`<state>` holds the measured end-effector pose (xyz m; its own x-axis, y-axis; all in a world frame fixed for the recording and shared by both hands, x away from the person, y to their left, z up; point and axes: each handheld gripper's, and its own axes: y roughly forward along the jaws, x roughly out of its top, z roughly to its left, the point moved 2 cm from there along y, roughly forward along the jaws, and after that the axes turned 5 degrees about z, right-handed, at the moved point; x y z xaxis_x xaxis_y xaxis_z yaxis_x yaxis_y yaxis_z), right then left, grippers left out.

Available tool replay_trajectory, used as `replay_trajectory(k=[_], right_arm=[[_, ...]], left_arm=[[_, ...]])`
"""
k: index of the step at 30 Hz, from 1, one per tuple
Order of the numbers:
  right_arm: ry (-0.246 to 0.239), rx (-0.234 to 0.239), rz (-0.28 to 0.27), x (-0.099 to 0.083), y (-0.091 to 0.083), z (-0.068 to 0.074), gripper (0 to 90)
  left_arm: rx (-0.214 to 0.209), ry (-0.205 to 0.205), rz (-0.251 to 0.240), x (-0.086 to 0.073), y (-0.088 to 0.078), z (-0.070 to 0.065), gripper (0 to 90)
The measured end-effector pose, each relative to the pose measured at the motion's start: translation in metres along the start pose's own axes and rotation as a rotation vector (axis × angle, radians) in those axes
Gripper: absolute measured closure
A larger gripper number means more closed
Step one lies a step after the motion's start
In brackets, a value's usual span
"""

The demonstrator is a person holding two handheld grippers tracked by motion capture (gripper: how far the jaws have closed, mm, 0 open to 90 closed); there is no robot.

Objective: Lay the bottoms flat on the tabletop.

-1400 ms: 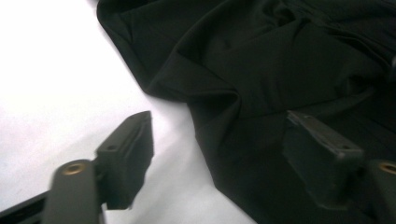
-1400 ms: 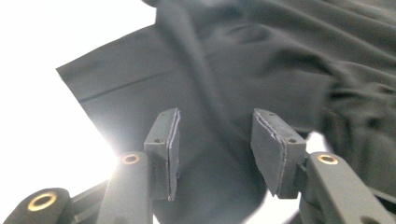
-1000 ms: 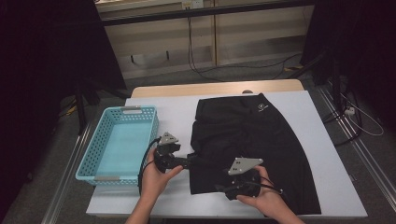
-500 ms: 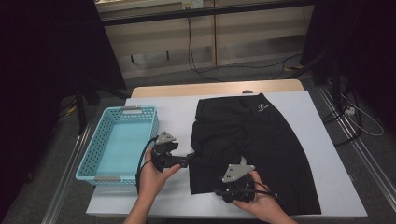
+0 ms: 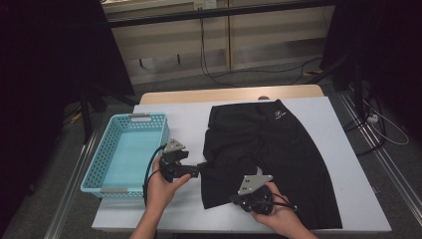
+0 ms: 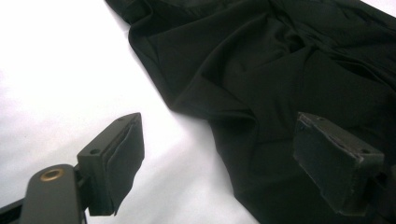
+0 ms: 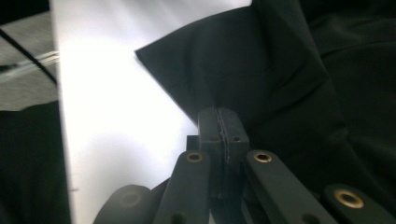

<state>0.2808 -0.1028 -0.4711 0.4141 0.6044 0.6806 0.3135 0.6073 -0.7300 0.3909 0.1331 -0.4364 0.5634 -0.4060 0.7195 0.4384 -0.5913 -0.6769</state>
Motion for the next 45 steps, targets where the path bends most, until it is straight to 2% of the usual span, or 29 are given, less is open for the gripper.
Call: replay_trajectory(k=[6,9,12,15,17,19,21,22,25,27,33,35,37,39,43,45], right_arm=[[-0.005,0.038,0.000,0.000,-0.003,0.006,89.8],[0.001,0.042,-0.012,0.000,-0.006,0.006,89.8],[0.029,0.032,-0.059,0.003,-0.012,0.001,89.8],[0.049,-0.002,-0.084,0.002,-0.014,-0.007,89.8],[0.073,0.004,-0.093,0.001,-0.013,-0.012,89.8],[0.064,-0.016,-0.075,0.000,-0.010,-0.014,89.7],[0.063,0.006,-0.068,-0.001,-0.008,-0.014,88.6],[0.054,0.003,-0.071,0.000,-0.007,-0.013,86.1],[0.032,-0.009,-0.054,0.001,-0.003,-0.009,70.3],[0.003,0.000,-0.045,0.002,-0.001,-0.005,65.2],[-0.034,0.000,-0.063,0.014,0.002,0.006,57.4],[-0.033,0.003,-0.069,0.019,0.006,0.009,54.8],[-0.036,0.027,-0.069,0.023,0.011,0.013,53.8],[-0.048,0.025,-0.058,0.024,0.016,0.015,53.9],[-0.060,0.025,-0.024,0.026,0.032,0.017,59.5],[-0.080,0.015,-0.031,0.028,0.034,0.017,73.3]], left_arm=[[-0.003,0.005,0.001,0.000,0.001,-0.001,17.2],[-0.006,0.004,0.003,0.000,0.001,-0.001,17.2],[-0.007,-0.002,0.001,0.000,0.002,-0.001,17.2],[-0.009,-0.003,0.002,0.000,0.002,-0.001,17.3],[-0.011,-0.003,0.000,0.001,0.002,-0.001,17.3],[-0.010,-0.004,0.000,0.001,0.003,-0.001,17.4],[-0.011,0.001,0.008,0.000,0.003,-0.001,17.4],[-0.011,-0.002,0.009,0.000,0.004,-0.001,17.4],[-0.013,0.000,0.013,-0.001,0.005,-0.001,17.4],[-0.013,-0.001,0.012,-0.001,0.004,-0.001,17.4],[-0.015,-0.010,0.004,0.000,0.002,-0.001,17.4],[-0.013,-0.008,0.003,0.000,0.002,0.000,17.4],[-0.014,-0.011,0.001,-0.001,0.001,0.000,17.4],[-0.016,-0.011,0.004,-0.001,0.002,0.000,17.3],[-0.015,-0.016,0.005,-0.001,0.003,0.000,17.4],[-0.013,-0.010,0.005,-0.001,0.002,0.000,17.4]])
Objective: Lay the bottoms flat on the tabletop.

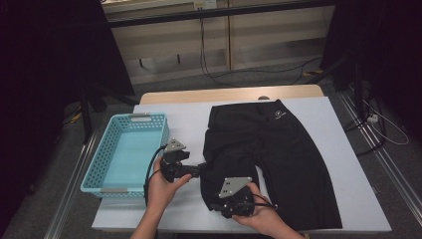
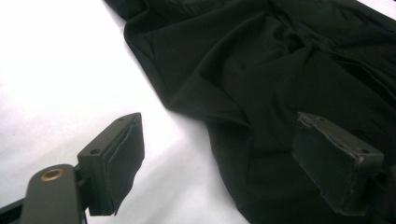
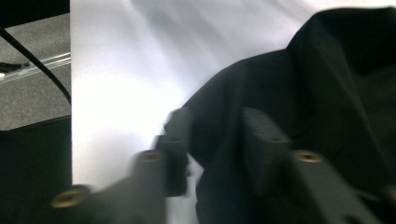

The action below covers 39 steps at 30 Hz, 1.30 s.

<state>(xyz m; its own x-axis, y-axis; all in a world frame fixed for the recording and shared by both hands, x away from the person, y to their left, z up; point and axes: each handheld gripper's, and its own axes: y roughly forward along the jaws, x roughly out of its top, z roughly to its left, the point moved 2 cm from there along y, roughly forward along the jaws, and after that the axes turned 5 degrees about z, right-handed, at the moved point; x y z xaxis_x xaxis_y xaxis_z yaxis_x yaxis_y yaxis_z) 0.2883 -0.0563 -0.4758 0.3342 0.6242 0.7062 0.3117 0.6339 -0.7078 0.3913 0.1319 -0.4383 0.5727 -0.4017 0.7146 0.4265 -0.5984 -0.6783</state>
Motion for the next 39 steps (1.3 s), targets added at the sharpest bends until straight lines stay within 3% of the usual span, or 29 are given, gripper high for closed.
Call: replay_trajectory(k=[2,5,7,10,17,31,39], right_arm=[[-0.003,-0.026,-0.004,0.000,0.000,-0.001,83.9],[0.010,-0.033,-0.002,-0.001,-0.002,-0.002,88.2],[0.008,-0.025,0.000,-0.001,-0.002,-0.001,88.5],[0.043,0.033,-0.019,0.001,-0.007,0.003,88.6],[0.040,0.088,-0.036,0.000,-0.015,0.012,88.7],[0.022,0.134,-0.027,-0.002,-0.018,0.023,88.6],[0.034,0.141,-0.061,-0.002,-0.026,0.023,88.6]], left_arm=[[0.001,-0.002,-0.003,0.000,-0.001,0.000,17.4],[0.001,0.001,0.000,-0.001,0.000,0.000,17.4],[0.004,-0.001,0.000,-0.001,0.000,0.001,17.3],[0.008,-0.002,0.000,-0.001,0.001,0.000,17.3],[0.019,-0.004,0.016,-0.002,0.007,0.000,19.0],[0.029,-0.022,0.069,-0.008,0.025,0.003,31.8],[0.024,-0.021,0.085,-0.009,0.030,0.002,41.2]])
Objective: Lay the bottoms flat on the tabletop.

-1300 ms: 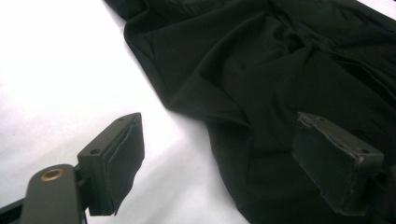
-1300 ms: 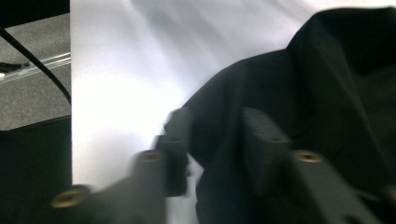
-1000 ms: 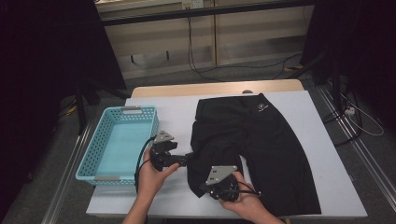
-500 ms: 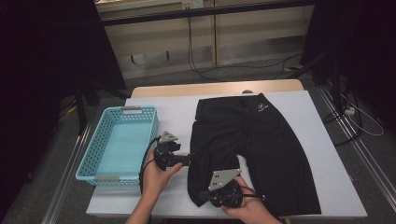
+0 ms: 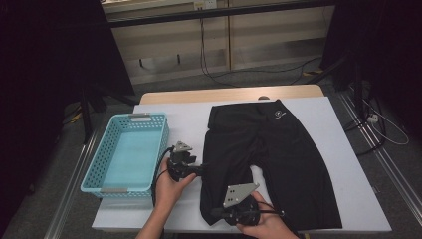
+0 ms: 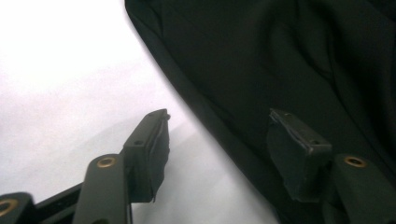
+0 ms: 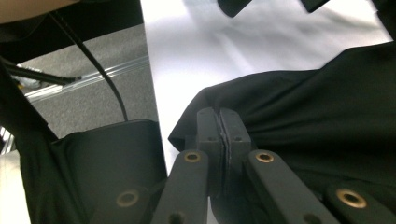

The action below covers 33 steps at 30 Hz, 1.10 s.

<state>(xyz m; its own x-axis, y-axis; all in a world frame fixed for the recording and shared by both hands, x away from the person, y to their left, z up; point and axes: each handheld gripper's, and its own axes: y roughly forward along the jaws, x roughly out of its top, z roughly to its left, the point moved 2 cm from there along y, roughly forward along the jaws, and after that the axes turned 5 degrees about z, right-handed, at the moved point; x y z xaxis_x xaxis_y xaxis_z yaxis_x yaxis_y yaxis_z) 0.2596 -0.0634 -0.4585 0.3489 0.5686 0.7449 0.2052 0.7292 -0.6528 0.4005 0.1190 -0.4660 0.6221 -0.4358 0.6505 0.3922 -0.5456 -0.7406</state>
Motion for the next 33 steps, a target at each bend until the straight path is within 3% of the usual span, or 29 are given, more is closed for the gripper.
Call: replay_trajectory(k=[3,5,9,14,17,19,24,26,30,32,33], right_arm=[[0.007,-0.013,-0.010,-0.001,-0.005,-0.003,86.6],[0.027,-0.026,-0.011,-0.003,-0.007,-0.007,70.1],[0.062,-0.123,-0.018,-0.005,-0.021,-0.020,61.0],[0.129,-0.278,0.014,-0.016,-0.038,-0.048,60.5],[0.171,-0.364,0.046,-0.026,-0.046,-0.064,63.4],[0.203,-0.402,0.059,-0.031,-0.050,-0.071,63.7],[0.269,-0.438,0.077,-0.038,-0.050,-0.083,63.8],[0.287,-0.448,0.095,-0.039,-0.048,-0.086,64.0],[0.312,-0.427,0.084,-0.038,-0.041,-0.089,66.2],[0.299,-0.400,0.085,-0.036,-0.040,-0.089,84.1],[0.295,-0.385,0.082,-0.036,-0.039,-0.088,85.8]], left_arm=[[-0.009,0.013,0.023,-0.001,0.003,-0.003,50.8],[0.011,0.035,0.032,-0.001,0.004,-0.005,58.0],[0.029,0.060,0.051,0.000,0.003,-0.007,72.6],[0.006,0.043,0.056,0.000,0.004,-0.007,87.5],[0.035,0.058,0.038,0.002,0.001,-0.005,89.1],[0.033,0.044,0.002,0.005,-0.002,-0.003,89.2],[0.042,0.046,-0.017,0.007,-0.002,-0.001,89.2],[0.069,0.041,-0.031,0.008,-0.005,0.002,89.2],[0.074,0.036,-0.030,0.007,-0.004,0.004,89.0],[0.058,0.035,-0.036,0.006,-0.002,0.003,87.6],[0.050,0.036,-0.041,0.006,-0.001,0.003,84.5]])
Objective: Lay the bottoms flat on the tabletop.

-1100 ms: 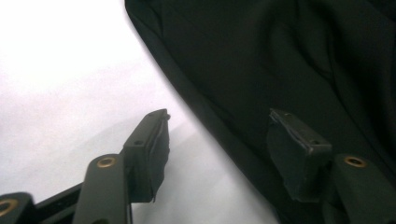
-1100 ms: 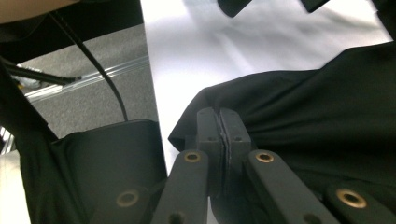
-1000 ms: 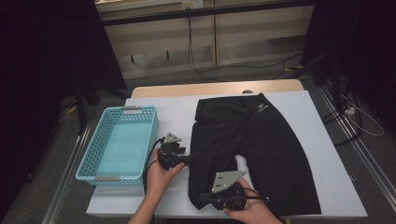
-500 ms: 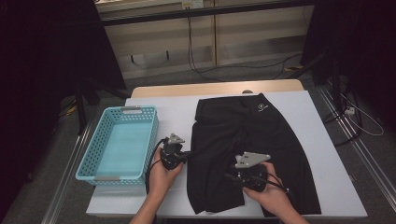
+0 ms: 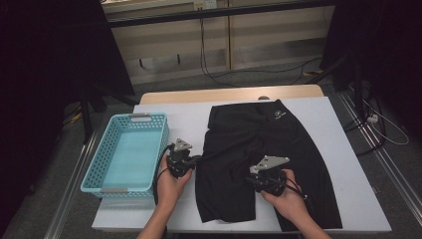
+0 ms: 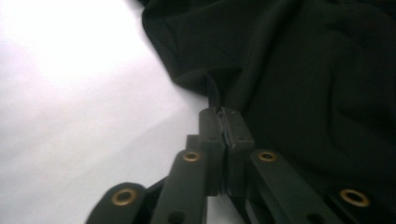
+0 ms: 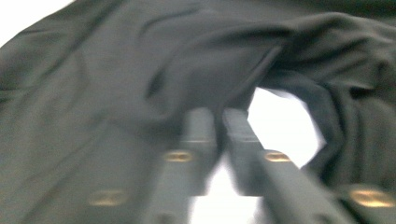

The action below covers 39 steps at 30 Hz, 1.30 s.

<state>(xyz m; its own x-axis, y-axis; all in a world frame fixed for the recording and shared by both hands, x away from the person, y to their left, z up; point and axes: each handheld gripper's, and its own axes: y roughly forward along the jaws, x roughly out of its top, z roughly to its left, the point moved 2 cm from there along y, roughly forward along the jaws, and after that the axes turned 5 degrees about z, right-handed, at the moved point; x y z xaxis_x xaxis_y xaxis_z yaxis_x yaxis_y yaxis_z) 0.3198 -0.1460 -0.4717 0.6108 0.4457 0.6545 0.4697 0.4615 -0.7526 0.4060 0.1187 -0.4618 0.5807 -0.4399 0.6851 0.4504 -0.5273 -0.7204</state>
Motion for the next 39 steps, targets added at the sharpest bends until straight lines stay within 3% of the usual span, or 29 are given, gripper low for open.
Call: replay_trajectory(k=[3,5,8,10,12,15,18,23,28,30,35,39], right_arm=[[0.005,-0.010,0.010,0.000,-0.002,-0.002,89.0],[-0.011,-0.051,0.016,-0.002,-0.008,-0.007,89.1],[0.027,-0.039,-0.002,-0.008,-0.016,-0.015,88.0],[0.036,-0.058,-0.003,-0.012,-0.020,-0.019,80.0],[0.043,-0.041,-0.010,-0.014,-0.024,-0.020,78.7],[0.014,-0.065,-0.017,-0.013,-0.027,-0.017,73.7],[-0.007,-0.051,-0.021,-0.011,-0.026,-0.014,71.8],[-0.049,-0.077,0.038,-0.013,-0.020,-0.012,84.2],[-0.065,-0.071,-0.028,-0.006,-0.028,-0.007,70.5],[-0.080,-0.045,-0.047,-0.003,-0.025,0.001,61.8],[-0.137,0.056,-0.058,0.002,-0.013,0.023,52.0],[-0.170,0.123,-0.074,0.007,-0.005,0.039,50.4]], left_arm=[[0.001,0.004,-0.006,0.000,0.002,-0.001,63.8],[0.004,-0.004,-0.010,0.000,0.002,-0.002,48.7],[-0.014,-0.008,-0.008,-0.001,0.001,-0.003,38.3],[-0.014,0.001,0.002,0.000,0.001,-0.005,32.7],[-0.024,0.004,0.007,-0.001,0.000,-0.007,30.4],[-0.019,0.013,0.018,-0.002,-0.001,-0.008,28.9],[-0.018,0.008,0.023,-0.005,-0.003,-0.006,28.4],[-0.015,0.006,0.019,-0.007,-0.008,-0.003,27.6],[-0.011,0.010,0.008,-0.006,-0.010,-0.002,23.8],[-0.022,0.005,0.006,-0.005,-0.009,-0.002,22.6],[-0.024,-0.007,0.005,-0.004,-0.010,-0.001,18.6],[-0.028,-0.015,0.005,-0.004,-0.011,0.001,17.7]])
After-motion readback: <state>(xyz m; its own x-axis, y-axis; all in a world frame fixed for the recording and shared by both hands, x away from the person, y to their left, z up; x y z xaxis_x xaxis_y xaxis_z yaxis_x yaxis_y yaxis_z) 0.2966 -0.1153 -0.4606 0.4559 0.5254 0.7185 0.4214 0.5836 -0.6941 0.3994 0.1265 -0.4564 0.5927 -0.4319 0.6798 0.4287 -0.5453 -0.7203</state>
